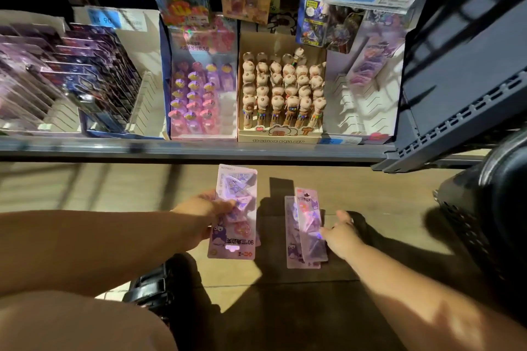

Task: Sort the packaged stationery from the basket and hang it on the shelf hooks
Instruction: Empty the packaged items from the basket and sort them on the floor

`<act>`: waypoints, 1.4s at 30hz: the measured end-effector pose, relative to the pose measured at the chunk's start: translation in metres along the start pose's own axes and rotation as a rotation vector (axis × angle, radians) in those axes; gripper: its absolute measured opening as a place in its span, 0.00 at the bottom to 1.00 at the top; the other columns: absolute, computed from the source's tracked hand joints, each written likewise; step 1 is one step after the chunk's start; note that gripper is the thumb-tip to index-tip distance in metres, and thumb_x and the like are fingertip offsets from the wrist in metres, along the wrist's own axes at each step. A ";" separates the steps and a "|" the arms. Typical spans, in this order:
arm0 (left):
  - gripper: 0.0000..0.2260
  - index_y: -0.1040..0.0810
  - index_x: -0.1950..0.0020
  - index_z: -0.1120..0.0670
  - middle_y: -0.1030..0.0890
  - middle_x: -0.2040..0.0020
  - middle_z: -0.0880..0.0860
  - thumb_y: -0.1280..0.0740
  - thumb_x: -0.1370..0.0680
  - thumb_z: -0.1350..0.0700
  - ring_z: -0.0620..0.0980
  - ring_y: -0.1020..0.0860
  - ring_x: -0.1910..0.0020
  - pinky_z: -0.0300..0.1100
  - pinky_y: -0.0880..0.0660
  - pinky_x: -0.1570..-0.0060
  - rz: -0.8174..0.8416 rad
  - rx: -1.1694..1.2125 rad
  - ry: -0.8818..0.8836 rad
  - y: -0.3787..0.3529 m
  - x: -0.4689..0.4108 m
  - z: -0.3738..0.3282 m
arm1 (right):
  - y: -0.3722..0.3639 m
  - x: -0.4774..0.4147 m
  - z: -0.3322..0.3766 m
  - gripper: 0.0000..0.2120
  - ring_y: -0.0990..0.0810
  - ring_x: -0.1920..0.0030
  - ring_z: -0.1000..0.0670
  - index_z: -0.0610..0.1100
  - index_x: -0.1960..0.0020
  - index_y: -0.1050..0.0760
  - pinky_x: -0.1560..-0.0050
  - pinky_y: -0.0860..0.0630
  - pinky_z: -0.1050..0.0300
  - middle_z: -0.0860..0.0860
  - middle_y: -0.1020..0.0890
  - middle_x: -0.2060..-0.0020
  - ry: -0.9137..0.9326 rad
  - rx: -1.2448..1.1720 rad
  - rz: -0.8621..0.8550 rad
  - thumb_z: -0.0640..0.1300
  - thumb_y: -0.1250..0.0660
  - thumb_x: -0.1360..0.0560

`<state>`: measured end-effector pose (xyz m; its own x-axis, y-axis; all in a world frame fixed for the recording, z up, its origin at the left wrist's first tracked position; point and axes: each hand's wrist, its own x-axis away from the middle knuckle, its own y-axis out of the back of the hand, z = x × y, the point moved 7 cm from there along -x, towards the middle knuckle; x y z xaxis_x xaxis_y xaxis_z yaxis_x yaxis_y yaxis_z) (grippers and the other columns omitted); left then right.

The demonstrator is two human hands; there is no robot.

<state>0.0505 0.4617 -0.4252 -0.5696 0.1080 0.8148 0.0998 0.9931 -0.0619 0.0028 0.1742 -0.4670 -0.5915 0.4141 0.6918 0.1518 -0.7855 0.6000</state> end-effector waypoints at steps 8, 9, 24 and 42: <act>0.05 0.23 0.46 0.61 0.15 0.58 0.58 0.36 0.20 0.64 0.53 0.16 0.63 0.44 0.18 0.62 0.123 0.010 0.015 -0.039 0.000 -0.014 | -0.037 0.051 0.057 0.10 0.19 0.45 0.49 0.49 0.46 0.24 0.40 0.24 0.50 0.49 0.17 0.47 0.220 -0.427 0.375 0.53 0.38 0.21; 0.05 0.23 0.45 0.61 0.15 0.55 0.59 0.35 0.21 0.64 0.53 0.16 0.60 0.46 0.17 0.57 0.133 0.006 0.009 -0.045 -0.001 -0.016 | -0.042 0.059 0.064 0.08 0.19 0.46 0.49 0.49 0.45 0.24 0.43 0.23 0.53 0.49 0.17 0.48 0.247 -0.465 0.420 0.50 0.37 0.21; 0.04 0.19 0.54 0.58 0.18 0.59 0.57 0.28 0.26 0.66 0.48 0.22 0.64 0.36 0.22 0.65 0.094 -0.466 0.071 -0.048 -0.006 -0.015 | -0.018 0.006 -0.002 0.17 0.17 0.52 0.45 0.42 0.37 0.28 0.48 0.20 0.44 0.46 0.17 0.51 0.043 -0.269 0.187 0.44 0.33 0.24; 0.02 0.20 0.54 0.51 0.19 0.52 0.53 0.32 0.23 0.54 0.53 0.22 0.53 0.41 0.27 0.56 0.106 -1.143 -0.597 -0.220 0.069 -0.153 | 0.195 0.123 0.113 0.06 0.22 0.67 0.45 0.42 0.56 0.29 0.64 0.21 0.54 0.41 0.24 0.63 0.439 -0.247 -0.113 0.39 0.42 0.21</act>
<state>0.1142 0.2437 -0.2670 -0.7605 0.4811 0.4362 0.6346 0.4082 0.6562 0.0491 0.1237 -0.2196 -0.8780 0.3121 0.3630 -0.0923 -0.8544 0.5113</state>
